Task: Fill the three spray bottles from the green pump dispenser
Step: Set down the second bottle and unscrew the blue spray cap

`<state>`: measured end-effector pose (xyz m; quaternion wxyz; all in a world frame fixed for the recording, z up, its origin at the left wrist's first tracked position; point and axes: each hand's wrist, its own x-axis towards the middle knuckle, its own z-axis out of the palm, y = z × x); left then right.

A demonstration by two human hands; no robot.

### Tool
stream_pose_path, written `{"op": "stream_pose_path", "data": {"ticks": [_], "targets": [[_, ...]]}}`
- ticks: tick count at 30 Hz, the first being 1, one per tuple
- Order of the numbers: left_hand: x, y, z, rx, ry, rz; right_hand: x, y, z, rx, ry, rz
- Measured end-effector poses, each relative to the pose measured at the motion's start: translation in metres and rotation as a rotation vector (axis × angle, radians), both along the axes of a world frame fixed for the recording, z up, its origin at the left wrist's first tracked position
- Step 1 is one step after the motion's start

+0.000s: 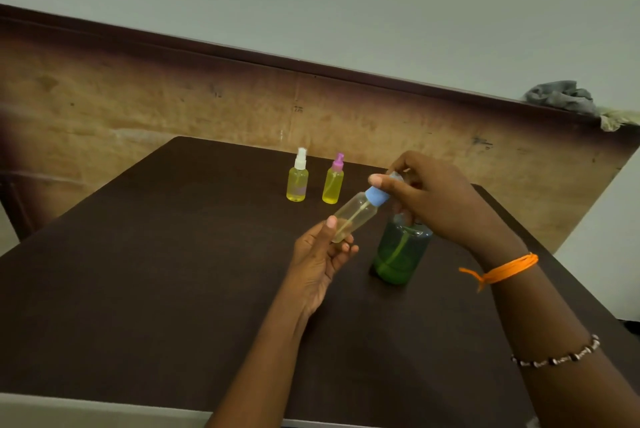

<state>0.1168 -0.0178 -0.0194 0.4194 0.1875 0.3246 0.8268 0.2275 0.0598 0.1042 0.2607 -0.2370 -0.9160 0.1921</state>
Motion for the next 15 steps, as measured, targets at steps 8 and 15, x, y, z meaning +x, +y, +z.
{"op": "stream_pose_path", "data": {"ticks": [8, 15], "targets": [[-0.001, 0.003, -0.003, -0.016, 0.026, 0.012, 0.005, 0.002, 0.008, 0.105, -0.073, 0.126], [0.001, 0.004, -0.004, -0.023, 0.028, 0.006, 0.002, 0.007, 0.007, 0.116, -0.110, 0.029]]}}
